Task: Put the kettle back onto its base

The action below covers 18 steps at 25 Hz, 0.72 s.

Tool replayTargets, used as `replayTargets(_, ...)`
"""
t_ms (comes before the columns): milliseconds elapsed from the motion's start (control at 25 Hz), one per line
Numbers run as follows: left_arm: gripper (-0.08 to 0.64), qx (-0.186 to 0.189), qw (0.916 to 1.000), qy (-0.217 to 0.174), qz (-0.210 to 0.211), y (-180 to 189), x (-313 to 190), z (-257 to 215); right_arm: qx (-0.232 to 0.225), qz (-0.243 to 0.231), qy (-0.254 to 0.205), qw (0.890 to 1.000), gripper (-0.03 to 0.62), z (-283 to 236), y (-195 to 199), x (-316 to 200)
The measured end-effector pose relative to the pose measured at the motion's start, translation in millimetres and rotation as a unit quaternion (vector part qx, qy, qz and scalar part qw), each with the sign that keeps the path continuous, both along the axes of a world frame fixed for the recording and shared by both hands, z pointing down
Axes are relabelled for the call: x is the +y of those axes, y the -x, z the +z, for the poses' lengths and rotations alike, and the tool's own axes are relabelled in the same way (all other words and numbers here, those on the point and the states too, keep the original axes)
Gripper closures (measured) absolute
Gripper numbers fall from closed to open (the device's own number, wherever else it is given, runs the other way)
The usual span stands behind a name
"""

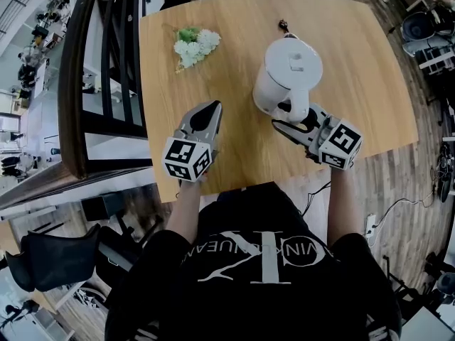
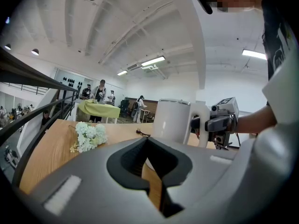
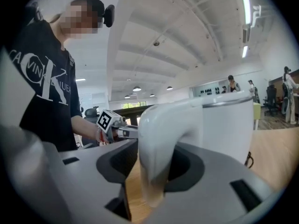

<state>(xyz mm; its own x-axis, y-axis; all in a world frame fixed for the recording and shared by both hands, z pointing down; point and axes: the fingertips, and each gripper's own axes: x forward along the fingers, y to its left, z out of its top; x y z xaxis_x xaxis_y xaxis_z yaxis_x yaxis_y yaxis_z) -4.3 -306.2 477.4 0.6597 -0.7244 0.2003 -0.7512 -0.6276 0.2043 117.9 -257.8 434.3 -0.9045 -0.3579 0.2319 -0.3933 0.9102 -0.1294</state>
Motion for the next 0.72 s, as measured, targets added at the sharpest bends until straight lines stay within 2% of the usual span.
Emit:
replayTargets(240, 0.557, -0.002, 0.9999, 0.002, -0.012, 7, -1, 3, 0.029, -0.030, 0.004, 0.999, 0.449, 2, 0, 0)
replayTargets(520, 0.558, -0.003, 0.9999, 0.002, -0.010, -2, -6, 3, 0.120, -0.082, 0.007, 0.989, 0.449, 14, -1, 6)
replayTargets(720, 0.557, -0.001, 1.0000, 0.001, -0.004, -11, -8, 3, 0.118, -0.103, 0.014, 0.988, 0.449, 15, -2, 10)
